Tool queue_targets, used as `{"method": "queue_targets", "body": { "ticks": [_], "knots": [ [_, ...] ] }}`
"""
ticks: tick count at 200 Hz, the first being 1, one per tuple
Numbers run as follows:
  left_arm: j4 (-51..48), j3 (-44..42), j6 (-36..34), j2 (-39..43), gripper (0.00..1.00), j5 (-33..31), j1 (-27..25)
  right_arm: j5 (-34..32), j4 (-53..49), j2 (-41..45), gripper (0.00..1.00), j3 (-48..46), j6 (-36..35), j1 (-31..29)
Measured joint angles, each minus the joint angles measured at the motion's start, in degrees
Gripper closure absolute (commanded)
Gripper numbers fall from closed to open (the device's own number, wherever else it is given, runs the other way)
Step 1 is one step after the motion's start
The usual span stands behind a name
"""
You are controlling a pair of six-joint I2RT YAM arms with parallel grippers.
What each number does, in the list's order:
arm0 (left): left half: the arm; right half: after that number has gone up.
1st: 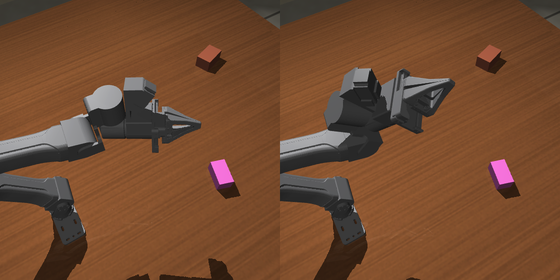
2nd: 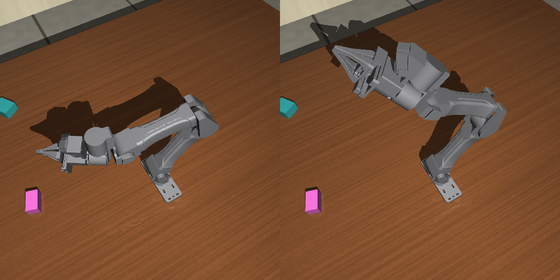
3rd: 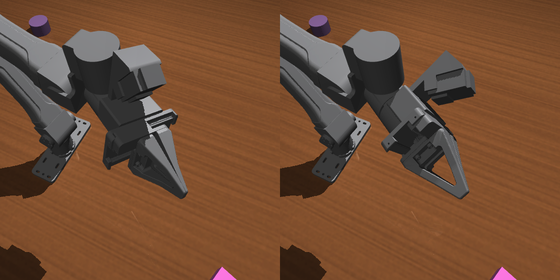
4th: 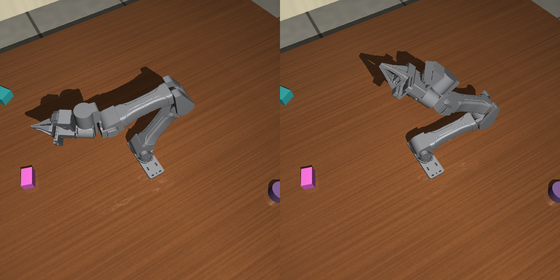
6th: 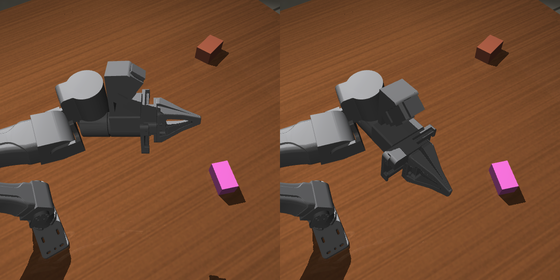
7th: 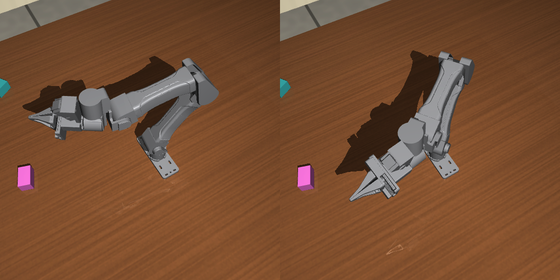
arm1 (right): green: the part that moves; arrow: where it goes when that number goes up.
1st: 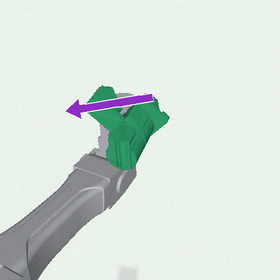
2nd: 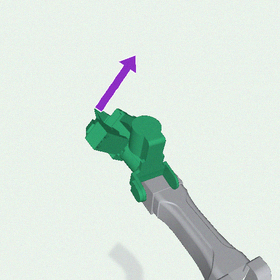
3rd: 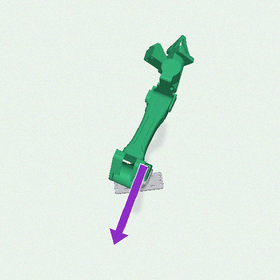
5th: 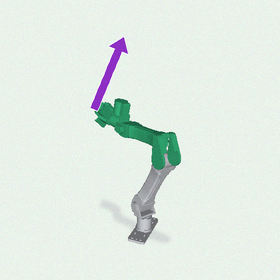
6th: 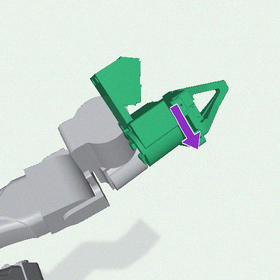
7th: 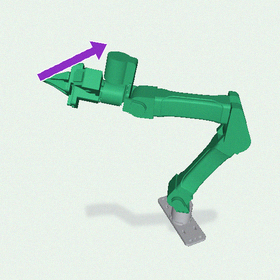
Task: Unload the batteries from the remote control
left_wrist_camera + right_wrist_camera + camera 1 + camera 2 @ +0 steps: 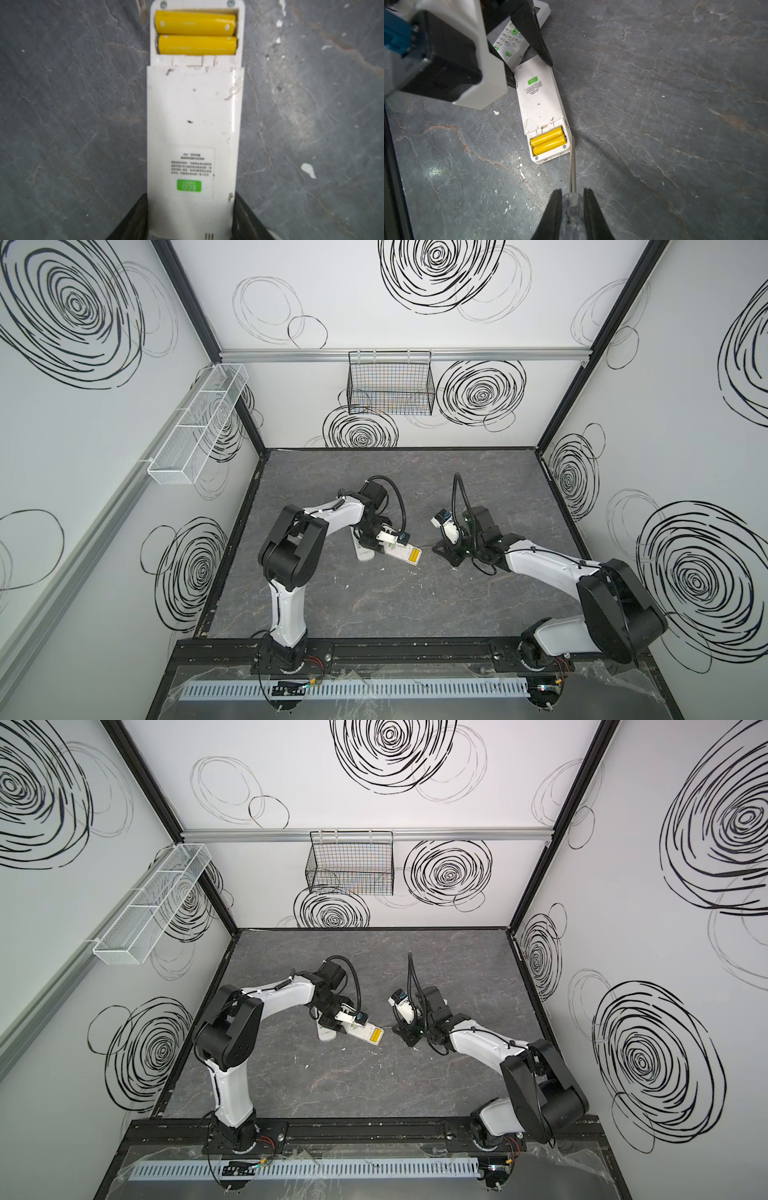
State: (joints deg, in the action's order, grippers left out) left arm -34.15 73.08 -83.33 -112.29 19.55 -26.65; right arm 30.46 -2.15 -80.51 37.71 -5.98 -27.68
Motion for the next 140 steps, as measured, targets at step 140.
{"method": "queue_targets", "body": {
  "ticks": [140],
  "knots": [
    [-3.0,-6.9,-4.0,5.9,0.52,-2.6,-4.9,9.4,-22.8,-4.7,1.0,12.5,5.6,2.2]
  ]
}}
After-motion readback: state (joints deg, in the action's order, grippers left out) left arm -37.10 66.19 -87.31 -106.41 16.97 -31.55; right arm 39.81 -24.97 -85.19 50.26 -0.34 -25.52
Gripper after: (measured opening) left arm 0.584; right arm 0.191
